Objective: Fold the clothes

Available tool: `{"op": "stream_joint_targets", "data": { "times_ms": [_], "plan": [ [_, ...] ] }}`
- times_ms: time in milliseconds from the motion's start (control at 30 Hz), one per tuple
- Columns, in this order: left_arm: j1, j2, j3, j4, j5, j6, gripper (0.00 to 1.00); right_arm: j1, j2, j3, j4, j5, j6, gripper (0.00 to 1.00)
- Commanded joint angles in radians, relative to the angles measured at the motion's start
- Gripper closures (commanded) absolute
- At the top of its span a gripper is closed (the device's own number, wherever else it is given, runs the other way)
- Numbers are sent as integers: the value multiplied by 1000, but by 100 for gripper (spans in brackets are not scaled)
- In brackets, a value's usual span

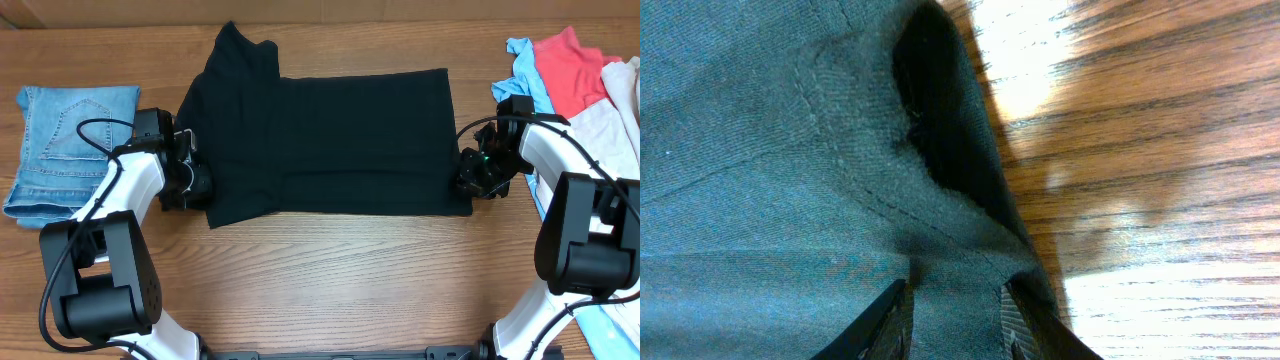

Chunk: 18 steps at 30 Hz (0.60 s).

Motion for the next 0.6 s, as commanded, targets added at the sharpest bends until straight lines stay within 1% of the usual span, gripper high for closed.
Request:
{"op": "stream_joint_targets", "data": {
  "times_ms": [0,33,167,233,300,567],
  "plan": [
    [-15,11,-20,6,39,-14,66,-7,60,-26,-5,75,4,67],
    [-16,12,-20,6,39,-14,68,-7,60,-26,-4,75,4,67],
    [-16,11,-20,-4,56,-14,71,-7,60,-26,-5,75,4,67],
    [-16,12,-21,-16,50,-13,70,-7,60,-26,-5,75,4,67],
    [-16,13,-21,-27,26,-14,66,-7,60,-26,-6,75,4,67],
    [-16,13,-21,-46,0,-37,65,-7,60,-26,-5,75,4,67]
  ]
}}
